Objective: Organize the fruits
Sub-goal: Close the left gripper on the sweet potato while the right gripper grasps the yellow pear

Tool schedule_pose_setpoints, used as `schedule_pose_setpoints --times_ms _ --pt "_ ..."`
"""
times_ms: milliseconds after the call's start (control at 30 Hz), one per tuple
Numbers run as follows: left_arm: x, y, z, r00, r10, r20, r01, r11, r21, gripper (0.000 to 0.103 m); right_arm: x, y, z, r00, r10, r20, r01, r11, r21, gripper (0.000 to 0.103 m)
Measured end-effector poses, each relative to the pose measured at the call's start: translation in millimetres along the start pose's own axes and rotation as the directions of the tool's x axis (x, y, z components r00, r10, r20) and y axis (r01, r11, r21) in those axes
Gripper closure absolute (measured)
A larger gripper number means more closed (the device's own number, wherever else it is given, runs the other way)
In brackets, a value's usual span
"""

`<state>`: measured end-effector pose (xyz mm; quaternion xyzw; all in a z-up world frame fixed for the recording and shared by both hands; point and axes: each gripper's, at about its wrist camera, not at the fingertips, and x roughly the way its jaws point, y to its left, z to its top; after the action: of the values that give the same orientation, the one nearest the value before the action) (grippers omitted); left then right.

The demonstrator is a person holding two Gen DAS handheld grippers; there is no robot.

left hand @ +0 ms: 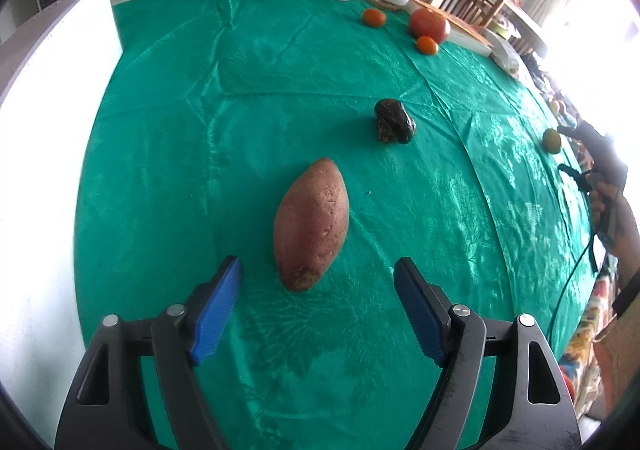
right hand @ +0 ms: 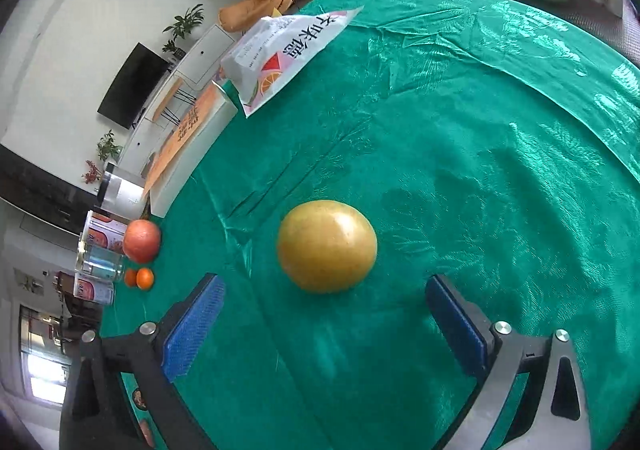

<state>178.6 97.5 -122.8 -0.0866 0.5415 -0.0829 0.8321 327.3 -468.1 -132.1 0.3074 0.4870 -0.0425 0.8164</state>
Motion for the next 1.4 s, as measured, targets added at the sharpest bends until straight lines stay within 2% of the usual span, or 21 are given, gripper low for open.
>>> schedule_pose_setpoints --times_ms 33,67,100,200,333,433,500,567,733,833,933,967,1000,1033,1067,1100,1167,1267,1333,1367,1400 --pt "-1.7 -0.2 -1.2 1.0 0.0 0.0 0.0 1.0 0.003 0.023 3.7 6.1 -0.5 0.999 -0.037 -0.002 0.037 0.999 -0.039 0.02" --pt "-3.9 -0.3 -3.1 1.0 -0.002 0.001 0.002 1.0 0.007 0.023 5.6 9.3 0.1 0.998 -0.064 -0.009 0.064 0.996 -0.058 0.047" --pt "-5.3 -1.4 -3.5 1.0 -0.004 0.003 0.004 1.0 0.013 0.023 3.6 9.4 0.8 0.997 -0.076 0.005 0.076 0.996 -0.052 0.051" --pt "-6.0 -6.3 -2.3 1.0 0.006 0.012 -0.007 0.999 0.039 0.023 -8.3 8.6 -0.4 0.994 -0.09 0.06 0.094 0.993 -0.072 0.052" --pt "-9.2 -5.4 -5.6 1.0 -0.021 0.016 0.021 0.999 0.03 0.023 -21.6 13.7 -18.9 0.999 -0.033 -0.008 0.031 0.989 -0.147 0.054" --pt "-12.5 -6.5 -10.8 1.0 -0.014 0.023 0.013 0.999 0.044 0.023 -36.4 33.7 -62.1 0.995 0.009 -0.103 -0.037 0.96 -0.277 0.061" --pt "-13.8 -8.6 -14.8 1.0 -0.016 0.026 0.014 0.998 0.057 0.023 -46.2 49.8 -98.6 0.986 0.048 -0.157 -0.101 0.931 -0.35 0.071" --pt "-11.8 -10.4 -18.2 1.0 -0.021 0.023 0.019 0.998 0.062 0.023 -49.0 65.3 -132.1 0.978 0.055 -0.2 -0.134 0.902 -0.41 0.076" --pt "-11.4 -10.7 -23.5 0.998 -0.059 0.021 0.058 0.998 0.027 0.023 -32.9 80.0 -179.1 0.964 0.034 -0.262 -0.155 0.876 -0.456 0.077" --pt "-19.9 -11.0 -26.9 0.997 -0.067 0.038 0.066 0.997 0.03 0.023 -35.4 77.4 -182.2 0.962 0.08 -0.26 -0.189 0.886 -0.424 0.077" --pt "-21.9 -10.2 -28.0 0.997 -0.069 0.037 0.067 0.997 0.038 0.023 -46.2 77.8 -175.9 0.969 0.096 -0.228 -0.185 0.893 -0.411 0.076" --pt "-20.9 -10.0 -27.6 0.997 -0.068 0.033 0.066 0.997 0.041 0.023 -49.8 80.1 -173.2 0.969 0.109 -0.223 -0.193 0.895 -0.402 0.071" --pt "-19.8 -9.6 -27.2 0.997 -0.068 0.032 0.067 0.997 0.04 0.023 -52.5 83.8 -170.9 0.967 0.126 -0.221 -0.206 0.897 -0.391 0.059" --pt "-18.5 -9.3 -26.6 0.997 -0.072 0.031 0.071 0.997 0.038 0.023 -52.3 90.5 -169.6 0.966 0.14 -0.219 -0.217 0.898 -0.383 0.051" --pt "-16.8 -8.8 -25.7 0.997 -0.074 0.029 0.073 0.997 0.036 0.023 -51.4 98.4 -169.0 0.965 0.153 -0.215 -0.227 0.897 -0.378 0.035" --pt "-15.1 -9.0 -24.2 0.997 -0.075 0.028 0.074 0.997 0.033 0.023 -48.7 109.4 -169.5 0.962 0.168 -0.215 -0.241 0.892 -0.383 0.029" --pt "-12.7 -10.4 -20.6 0.997 -0.077 0.031 0.076 0.996 0.037 0.023 -39.6 134.8 -174.8 0.955 0.184 -0.232 -0.267 0.873 -0.409 0.029" --pt "-2.6 -15.5 -7.8 0.998 -0.053 0.031 0.052 0.997 0.054 0.023 -16.6 172.0 -180.0 0.958 0.156 -0.241 -0.253 0.857 -0.45 0.029" --pt "9.1 -18.4 1.1 1.0 0.006 0.023 -0.008 0.998 0.069 0.024 5.8 191.2 -181.3 0.959 0.111 -0.262 -0.225 0.859 -0.46 0.029" --pt "14.8 -18.8 3.7 1.0 0.021 0.016 -0.022 0.997 0.075 0.026 15.3 198.6 -183.1 0.955 0.102 -0.28 -0.228 0.856 -0.465 0.032" --pt "20.0 -18.4 4.9 0.999 0.038 0.006 -0.039 0.996 0.081 0.032 24.2 204.4 -185.6 0.95 0.083 -0.302 -0.225 0.853 -0.471 0.05"
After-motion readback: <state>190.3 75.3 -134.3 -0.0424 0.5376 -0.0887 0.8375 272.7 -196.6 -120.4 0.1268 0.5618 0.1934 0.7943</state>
